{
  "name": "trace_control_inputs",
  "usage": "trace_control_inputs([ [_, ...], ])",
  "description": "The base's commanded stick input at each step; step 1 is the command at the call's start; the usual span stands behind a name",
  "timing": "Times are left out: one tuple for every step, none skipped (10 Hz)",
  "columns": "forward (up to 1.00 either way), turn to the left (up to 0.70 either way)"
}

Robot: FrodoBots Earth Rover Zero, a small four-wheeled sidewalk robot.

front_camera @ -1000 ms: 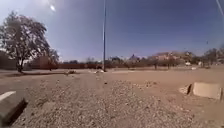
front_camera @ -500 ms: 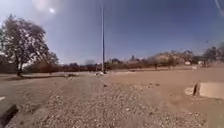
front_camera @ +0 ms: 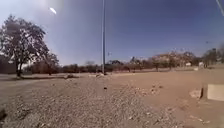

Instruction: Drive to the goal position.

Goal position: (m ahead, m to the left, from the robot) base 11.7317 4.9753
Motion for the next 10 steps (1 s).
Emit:
trace_control_inputs([
  [0.5,0.0],
  [0.5,0.0],
  [0.5,0.0],
  [0.5,0.0],
  [0.5,0.0],
  [0.5,0.0],
  [0.5,0.0],
  [0.5,0.0],
  [0.5,0.0],
  [0.5,0.0],
])
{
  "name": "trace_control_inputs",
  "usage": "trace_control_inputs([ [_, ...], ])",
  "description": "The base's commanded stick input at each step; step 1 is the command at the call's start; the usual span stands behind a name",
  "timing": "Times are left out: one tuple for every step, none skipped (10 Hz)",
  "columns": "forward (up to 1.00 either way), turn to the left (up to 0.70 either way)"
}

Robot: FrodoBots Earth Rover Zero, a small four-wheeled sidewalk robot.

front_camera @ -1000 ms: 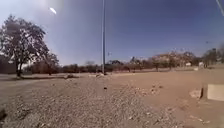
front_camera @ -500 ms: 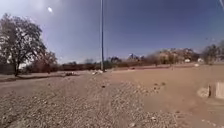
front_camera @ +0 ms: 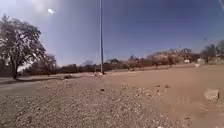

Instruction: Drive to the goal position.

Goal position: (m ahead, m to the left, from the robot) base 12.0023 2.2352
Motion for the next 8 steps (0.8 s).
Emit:
trace_control_inputs([
  [0.5,0.0],
  [0.5,0.1],
  [0.5,0.3],
  [0.5,0.49],
  [0.5,0.5],
  [0.5,0.5],
  [0.5,0.5],
  [0.5,0.5],
])
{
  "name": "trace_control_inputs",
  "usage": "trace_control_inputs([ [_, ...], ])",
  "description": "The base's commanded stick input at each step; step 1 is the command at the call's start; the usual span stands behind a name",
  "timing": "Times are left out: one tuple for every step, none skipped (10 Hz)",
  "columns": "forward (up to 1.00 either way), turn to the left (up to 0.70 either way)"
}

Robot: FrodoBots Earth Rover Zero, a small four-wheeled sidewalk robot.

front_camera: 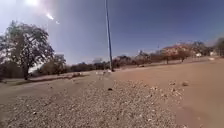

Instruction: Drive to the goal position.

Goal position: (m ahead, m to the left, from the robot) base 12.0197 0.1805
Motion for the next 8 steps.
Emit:
trace_control_inputs([
  [0.5,0.5],
  [0.5,0.5],
  [0.5,0.38],
  [0.5,0.15],
  [0.5,0.0],
  [0.5,0.0],
  [0.5,0.0],
  [0.5,0.0],
])
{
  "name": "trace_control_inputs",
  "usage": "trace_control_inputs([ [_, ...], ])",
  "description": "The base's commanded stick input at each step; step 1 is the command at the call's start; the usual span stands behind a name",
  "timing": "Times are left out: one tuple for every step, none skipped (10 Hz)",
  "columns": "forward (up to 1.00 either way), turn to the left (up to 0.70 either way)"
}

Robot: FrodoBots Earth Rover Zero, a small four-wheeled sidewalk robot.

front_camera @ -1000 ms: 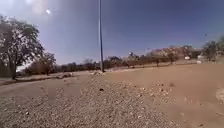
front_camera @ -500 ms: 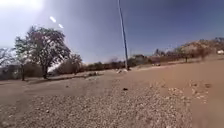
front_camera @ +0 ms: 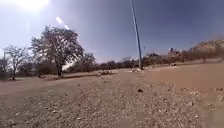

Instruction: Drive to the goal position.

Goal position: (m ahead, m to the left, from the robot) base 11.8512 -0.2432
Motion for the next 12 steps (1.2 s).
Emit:
trace_control_inputs([
  [0.5,0.0],
  [0.5,0.0],
  [0.5,0.0],
  [0.5,0.0],
  [0.5,0.0],
  [0.5,0.0],
  [0.5,0.0],
  [0.5,0.0],
  [0.5,0.0],
  [0.5,0.0],
  [0.5,0.0],
  [0.5,0.02],
])
